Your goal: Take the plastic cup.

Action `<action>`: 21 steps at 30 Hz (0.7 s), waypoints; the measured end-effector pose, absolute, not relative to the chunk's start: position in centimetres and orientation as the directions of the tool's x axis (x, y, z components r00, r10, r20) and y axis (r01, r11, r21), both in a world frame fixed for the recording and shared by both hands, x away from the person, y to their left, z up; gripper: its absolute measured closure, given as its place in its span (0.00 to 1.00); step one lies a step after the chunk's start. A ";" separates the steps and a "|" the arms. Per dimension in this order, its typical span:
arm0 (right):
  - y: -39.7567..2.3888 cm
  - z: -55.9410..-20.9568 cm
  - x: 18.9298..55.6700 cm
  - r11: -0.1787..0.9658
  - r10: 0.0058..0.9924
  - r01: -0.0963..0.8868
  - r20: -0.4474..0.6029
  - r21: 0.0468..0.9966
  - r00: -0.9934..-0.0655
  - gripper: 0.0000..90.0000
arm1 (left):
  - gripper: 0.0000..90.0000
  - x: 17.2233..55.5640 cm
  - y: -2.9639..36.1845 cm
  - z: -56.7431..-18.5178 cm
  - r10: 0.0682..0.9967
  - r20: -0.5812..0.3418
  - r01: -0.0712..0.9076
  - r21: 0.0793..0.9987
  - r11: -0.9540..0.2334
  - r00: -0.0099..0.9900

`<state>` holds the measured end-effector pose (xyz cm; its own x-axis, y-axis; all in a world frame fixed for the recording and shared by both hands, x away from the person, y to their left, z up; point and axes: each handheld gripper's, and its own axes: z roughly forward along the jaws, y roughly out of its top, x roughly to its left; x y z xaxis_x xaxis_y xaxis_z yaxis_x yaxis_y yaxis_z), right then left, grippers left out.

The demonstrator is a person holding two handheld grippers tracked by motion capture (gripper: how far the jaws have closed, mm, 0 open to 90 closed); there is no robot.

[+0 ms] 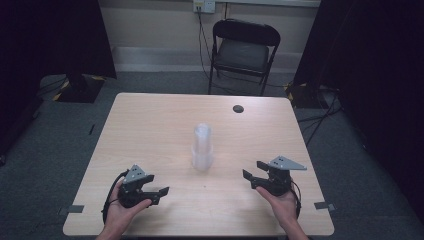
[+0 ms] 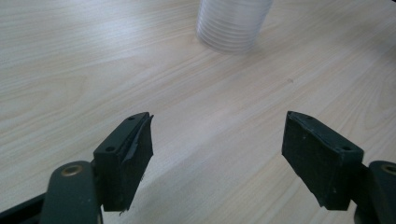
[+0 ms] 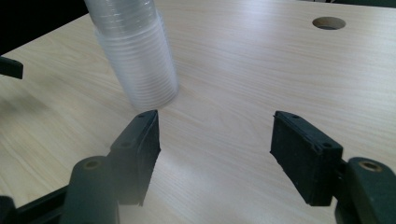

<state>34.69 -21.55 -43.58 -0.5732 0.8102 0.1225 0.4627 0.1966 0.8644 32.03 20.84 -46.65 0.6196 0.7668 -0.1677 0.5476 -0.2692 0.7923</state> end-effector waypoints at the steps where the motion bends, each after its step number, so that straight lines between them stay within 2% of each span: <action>1: -21.3 -43.5 34.8 0.200 0.805 0.461 0.123 0.865 -0.580 0.36 | 0.27 32.1 20.8 -46.6 0.767 -0.162 0.550 0.787 -0.280 0.621; 7: -19.4 -43.4 35.5 0.239 0.774 0.442 0.106 0.865 -0.625 0.36 | 0.27 32.1 20.7 -46.7 0.767 -0.168 0.551 0.789 -0.272 0.619; 21: -15.3 -41.3 38.1 0.226 0.716 0.375 0.108 0.899 -0.690 0.31 | 0.27 32.0 21.0 -46.8 0.773 -0.171 0.560 0.784 -0.269 0.611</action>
